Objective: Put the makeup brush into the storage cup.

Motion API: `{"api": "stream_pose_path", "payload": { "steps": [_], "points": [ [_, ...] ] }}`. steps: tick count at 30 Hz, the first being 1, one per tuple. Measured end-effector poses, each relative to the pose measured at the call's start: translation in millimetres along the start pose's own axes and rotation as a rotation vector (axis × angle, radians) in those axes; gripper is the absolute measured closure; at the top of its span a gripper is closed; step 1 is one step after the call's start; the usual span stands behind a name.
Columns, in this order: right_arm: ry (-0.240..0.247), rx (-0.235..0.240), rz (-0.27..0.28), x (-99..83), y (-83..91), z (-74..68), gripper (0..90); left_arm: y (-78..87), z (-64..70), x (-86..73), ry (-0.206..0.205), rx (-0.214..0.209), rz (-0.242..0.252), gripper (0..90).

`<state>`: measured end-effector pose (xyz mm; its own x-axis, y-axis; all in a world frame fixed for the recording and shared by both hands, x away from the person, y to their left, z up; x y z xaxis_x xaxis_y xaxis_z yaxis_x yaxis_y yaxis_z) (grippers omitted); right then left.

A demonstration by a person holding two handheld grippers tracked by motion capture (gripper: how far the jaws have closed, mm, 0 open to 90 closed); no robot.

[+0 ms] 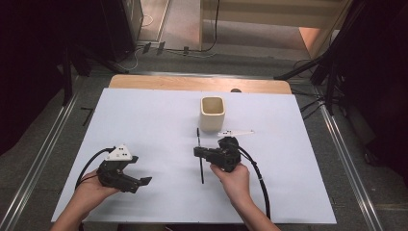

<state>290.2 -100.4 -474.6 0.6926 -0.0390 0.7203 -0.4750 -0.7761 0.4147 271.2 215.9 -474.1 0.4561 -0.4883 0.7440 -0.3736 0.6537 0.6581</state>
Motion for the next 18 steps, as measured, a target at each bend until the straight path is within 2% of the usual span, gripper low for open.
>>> {"api": "stream_pose_path", "payload": {
  "steps": [3,9,18],
  "points": [
    [-0.001,-0.005,0.007,1.8,2.1,1.2,85.8,0.6,-0.5,-0.2,0.009,0.001,-0.020,9.4],
    [0.009,-0.004,0.005,4.4,8.1,4.3,85.8,1.8,-0.8,-0.2,0.018,-0.003,0.009,9.4],
    [0.020,-0.020,0.022,12.4,13.6,7.6,85.8,2.2,-0.2,-1.5,0.027,-0.001,0.011,9.4]
  ]
}}
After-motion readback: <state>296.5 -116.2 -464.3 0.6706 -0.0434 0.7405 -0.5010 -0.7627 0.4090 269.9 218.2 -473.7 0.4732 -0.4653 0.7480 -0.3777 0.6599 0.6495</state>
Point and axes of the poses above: each handheld gripper's, and its own axes: y roughly backward along the jaws, x roughly out of its top, z roughly to its right, the point moved 2 cm from there along -y, roughly forward along the jaws, and after that the axes turned 7 degrees about z, right-handed, at the moved point
